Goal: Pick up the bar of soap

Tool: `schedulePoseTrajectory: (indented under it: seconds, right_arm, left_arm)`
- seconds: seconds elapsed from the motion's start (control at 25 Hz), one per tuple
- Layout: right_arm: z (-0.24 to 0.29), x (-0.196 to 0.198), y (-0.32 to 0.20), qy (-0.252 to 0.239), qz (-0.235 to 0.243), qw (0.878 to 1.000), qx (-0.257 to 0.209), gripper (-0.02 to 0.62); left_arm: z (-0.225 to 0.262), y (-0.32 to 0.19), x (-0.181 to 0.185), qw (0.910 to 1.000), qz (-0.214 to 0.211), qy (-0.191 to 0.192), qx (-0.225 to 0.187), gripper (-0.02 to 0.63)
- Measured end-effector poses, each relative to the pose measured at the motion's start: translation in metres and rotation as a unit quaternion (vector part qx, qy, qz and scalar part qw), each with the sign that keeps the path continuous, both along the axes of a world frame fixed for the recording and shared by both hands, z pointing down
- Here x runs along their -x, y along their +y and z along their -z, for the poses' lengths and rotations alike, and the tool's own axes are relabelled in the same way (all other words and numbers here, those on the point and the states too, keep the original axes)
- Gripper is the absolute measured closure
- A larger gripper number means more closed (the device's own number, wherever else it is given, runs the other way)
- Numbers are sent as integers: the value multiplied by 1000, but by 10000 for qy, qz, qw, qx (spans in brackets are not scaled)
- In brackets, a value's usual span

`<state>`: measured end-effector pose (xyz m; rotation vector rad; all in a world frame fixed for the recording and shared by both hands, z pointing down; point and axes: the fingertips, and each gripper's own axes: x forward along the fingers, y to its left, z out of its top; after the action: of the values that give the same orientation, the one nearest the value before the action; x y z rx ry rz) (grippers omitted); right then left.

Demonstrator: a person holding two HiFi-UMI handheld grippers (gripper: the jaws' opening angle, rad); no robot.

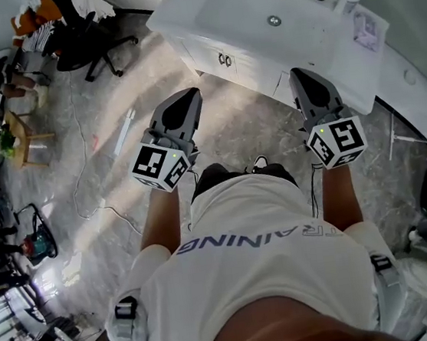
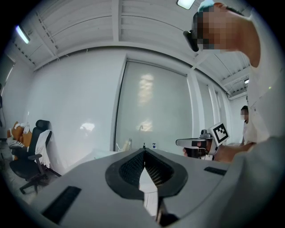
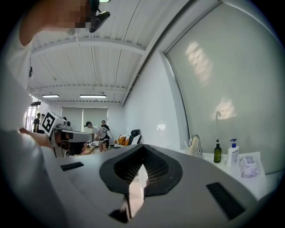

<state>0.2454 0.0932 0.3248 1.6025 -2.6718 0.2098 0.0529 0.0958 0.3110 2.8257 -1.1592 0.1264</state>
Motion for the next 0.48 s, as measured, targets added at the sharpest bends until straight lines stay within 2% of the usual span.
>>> schedulePoseTrajectory:
  seconds: [0.2,0.48]
  right_arm:
    - [-20,-9,-22,-65,99,9998,162,583]
    - [-23,-8,-62,72,-14,9997,217,583]
  left_arm:
    - [-5,-21,-11,9999,83,-45,53,600]
    - [-8,-65,-3,10000,42,16,89,600]
